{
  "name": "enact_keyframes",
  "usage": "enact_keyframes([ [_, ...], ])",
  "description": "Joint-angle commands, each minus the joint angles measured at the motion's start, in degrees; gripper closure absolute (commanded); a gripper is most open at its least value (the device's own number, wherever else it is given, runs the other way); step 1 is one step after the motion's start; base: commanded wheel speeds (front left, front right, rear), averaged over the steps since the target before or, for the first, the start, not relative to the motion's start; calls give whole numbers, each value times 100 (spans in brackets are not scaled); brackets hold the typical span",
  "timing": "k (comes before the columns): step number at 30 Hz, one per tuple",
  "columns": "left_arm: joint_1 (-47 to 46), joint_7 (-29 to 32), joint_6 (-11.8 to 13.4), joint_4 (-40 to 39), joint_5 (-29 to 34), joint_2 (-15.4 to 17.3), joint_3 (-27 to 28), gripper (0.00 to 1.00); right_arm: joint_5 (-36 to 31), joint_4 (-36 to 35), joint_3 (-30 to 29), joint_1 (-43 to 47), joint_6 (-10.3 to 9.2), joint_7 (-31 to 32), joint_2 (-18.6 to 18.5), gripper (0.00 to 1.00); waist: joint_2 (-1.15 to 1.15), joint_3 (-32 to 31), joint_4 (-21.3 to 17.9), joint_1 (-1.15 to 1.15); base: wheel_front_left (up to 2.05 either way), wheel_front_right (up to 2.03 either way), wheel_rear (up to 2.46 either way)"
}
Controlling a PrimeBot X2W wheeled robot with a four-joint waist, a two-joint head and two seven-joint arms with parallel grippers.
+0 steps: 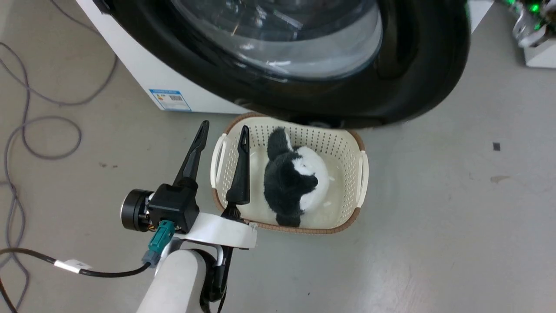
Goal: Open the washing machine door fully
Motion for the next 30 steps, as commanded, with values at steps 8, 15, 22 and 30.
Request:
enact_keyframes([
  [8,305,-30,-33,206,-41,11,19,0,230,-379,-54,894,-2,260,-24,100,0,-573,25,0,0,0,0],
  [15,624,-30,-84,378,-40,11,52,0,417,-722,-76,1704,-2,363,-1,100,0,-1084,99,0,0,0,0],
  [22,907,-30,-133,484,0,11,90,0,620,-1138,-68,2431,-2,493,83,100,0,-1453,198,0,0,0,0],
  [30,1158,-30,-175,564,44,11,128,0,741,-1837,70,3260,-2,579,152,100,0,-1685,265,0,0,0,0],
])
